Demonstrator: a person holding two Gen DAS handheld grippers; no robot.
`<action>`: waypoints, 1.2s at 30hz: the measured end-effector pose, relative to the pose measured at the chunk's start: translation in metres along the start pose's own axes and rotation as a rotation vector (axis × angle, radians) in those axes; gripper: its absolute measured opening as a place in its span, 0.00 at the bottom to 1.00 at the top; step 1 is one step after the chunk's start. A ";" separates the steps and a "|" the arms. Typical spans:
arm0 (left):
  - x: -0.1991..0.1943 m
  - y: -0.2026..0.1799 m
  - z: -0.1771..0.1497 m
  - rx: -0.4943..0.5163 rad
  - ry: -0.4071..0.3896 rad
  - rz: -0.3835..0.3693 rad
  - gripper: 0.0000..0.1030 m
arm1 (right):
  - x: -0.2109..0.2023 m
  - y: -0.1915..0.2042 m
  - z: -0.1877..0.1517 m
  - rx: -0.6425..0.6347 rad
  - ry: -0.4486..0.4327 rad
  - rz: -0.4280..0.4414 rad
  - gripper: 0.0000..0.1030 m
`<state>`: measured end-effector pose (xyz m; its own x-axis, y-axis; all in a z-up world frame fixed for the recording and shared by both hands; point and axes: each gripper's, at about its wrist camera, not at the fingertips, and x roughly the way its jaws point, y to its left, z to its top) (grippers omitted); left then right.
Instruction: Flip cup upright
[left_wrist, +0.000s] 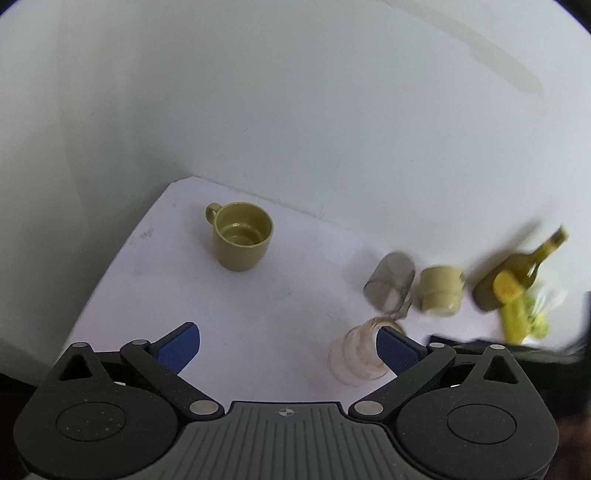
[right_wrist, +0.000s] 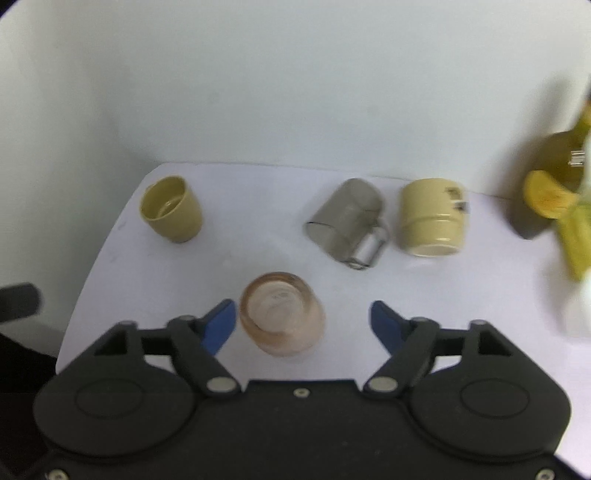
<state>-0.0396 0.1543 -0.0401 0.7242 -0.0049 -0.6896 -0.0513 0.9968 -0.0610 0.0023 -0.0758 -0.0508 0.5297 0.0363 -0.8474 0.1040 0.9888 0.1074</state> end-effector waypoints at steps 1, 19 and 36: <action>-0.002 -0.006 0.000 0.026 0.013 0.016 1.00 | -0.016 0.001 -0.001 0.004 -0.010 -0.009 1.00; -0.005 -0.010 -0.017 0.110 0.123 0.099 1.00 | -0.047 0.045 -0.033 -0.023 0.054 -0.103 1.00; 0.000 0.017 0.002 0.228 0.127 0.092 1.00 | -0.044 0.081 -0.045 0.069 0.029 -0.156 0.99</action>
<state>-0.0396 0.1717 -0.0398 0.6310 0.0912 -0.7704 0.0534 0.9856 0.1605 -0.0511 0.0091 -0.0281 0.4781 -0.1116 -0.8712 0.2408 0.9706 0.0078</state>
